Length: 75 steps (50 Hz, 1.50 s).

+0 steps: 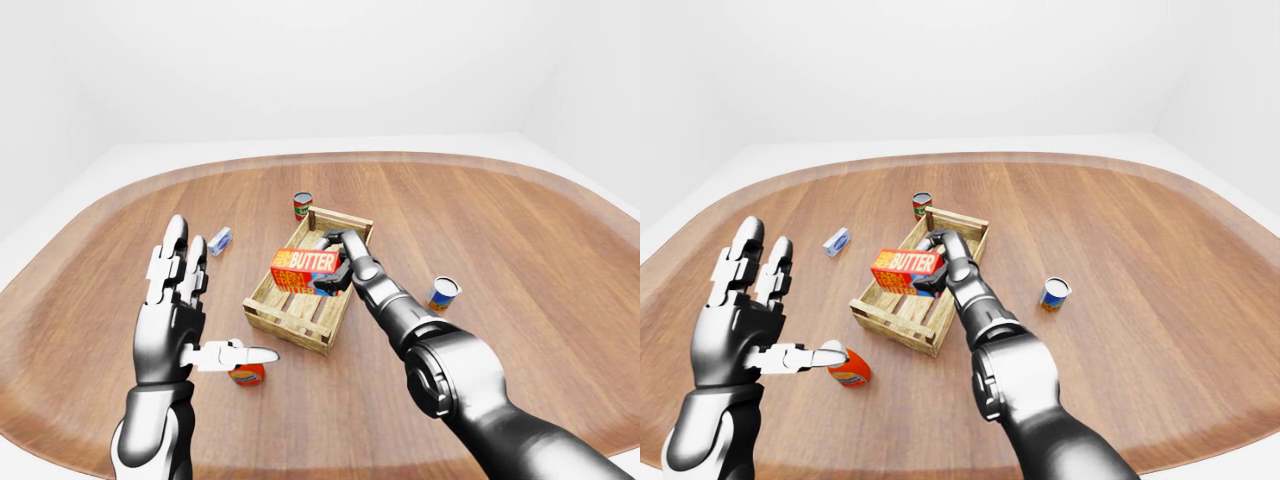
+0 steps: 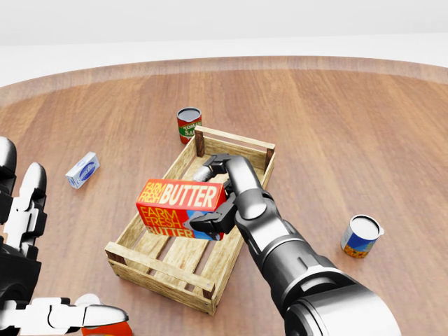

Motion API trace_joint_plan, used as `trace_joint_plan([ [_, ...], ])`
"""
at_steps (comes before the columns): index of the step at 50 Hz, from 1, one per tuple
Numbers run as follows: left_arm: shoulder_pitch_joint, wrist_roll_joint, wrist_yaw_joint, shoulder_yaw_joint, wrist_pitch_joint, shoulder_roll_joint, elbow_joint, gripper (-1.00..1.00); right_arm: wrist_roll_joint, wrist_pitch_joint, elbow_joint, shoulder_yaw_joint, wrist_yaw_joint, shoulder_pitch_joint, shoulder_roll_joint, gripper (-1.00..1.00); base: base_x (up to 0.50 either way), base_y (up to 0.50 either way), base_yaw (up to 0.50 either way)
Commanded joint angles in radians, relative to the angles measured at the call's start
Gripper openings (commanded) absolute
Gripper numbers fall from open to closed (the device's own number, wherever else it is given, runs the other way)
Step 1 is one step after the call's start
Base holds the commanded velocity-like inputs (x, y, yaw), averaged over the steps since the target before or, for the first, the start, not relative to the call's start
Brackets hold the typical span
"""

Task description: Pick up the butter and put it in the tray.

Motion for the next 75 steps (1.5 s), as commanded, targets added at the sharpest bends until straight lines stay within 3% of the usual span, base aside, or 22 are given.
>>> trace_joint_plan([
  [1,0.002,0.002,0.0,-0.004,0.0,-0.001,-0.001,1.0,0.028,0.004,-0.024,-0.059,-0.008,-0.016,-0.001,-1.0,0.0,0.0,0.0],
  [7,0.002,0.0,0.0,-0.002,0.0,0.0,-0.006,1.0,0.027,0.01,-0.024,-0.061,-0.009,-0.015,-0.001,-1.0,0.0,0.0,0.0],
  [8,0.003,0.001,0.0,-0.002,0.0,0.0,-0.005,1.0,0.028,0.009,-0.024,-0.062,-0.007,-0.015,-0.001,-0.85,0.0,0.0,0.0],
  [10,0.002,0.002,0.0,-0.004,0.0,0.0,-0.006,1.0,0.022,0.008,-0.024,-0.057,-0.003,-0.016,-0.002,1.0,0.0,0.0,0.0],
  [20,0.002,0.0,0.001,-0.005,0.0,0.0,-0.008,1.0,0.026,0.019,-0.024,-0.061,-0.013,-0.017,-0.002,1.0,0.0,0.0,0.0],
  [45,0.002,0.002,0.001,-0.003,0.0,0.0,-0.007,1.0,0.023,0.015,-0.025,-0.059,-0.015,-0.019,0.0,1.0,0.0,0.0,0.0],
  [53,0.002,0.005,-0.001,-0.003,0.0,0.0,-0.002,1.0,0.023,0.038,-0.028,-0.036,0.021,-0.059,0.002,1.0,0.0,0.0,0.0],
  [57,0.002,0.007,0.0,-0.005,0.0,0.0,0.0,1.0,0.015,0.085,-0.032,-0.008,0.073,-0.096,-0.001,1.0,0.0,0.0,0.0],
  [62,0.007,0.011,0.0,-0.01,0.0,-0.001,0.003,1.0,0.021,0.103,-0.037,0.013,0.093,-0.127,-0.005,1.0,0.0,0.0,0.0],
  [75,0.01,0.02,0.005,-0.024,0.0,-0.001,0.01,1.0,0.048,0.082,-0.056,0.059,0.114,-0.156,-0.04,1.0,0.0,0.0,0.0],
])
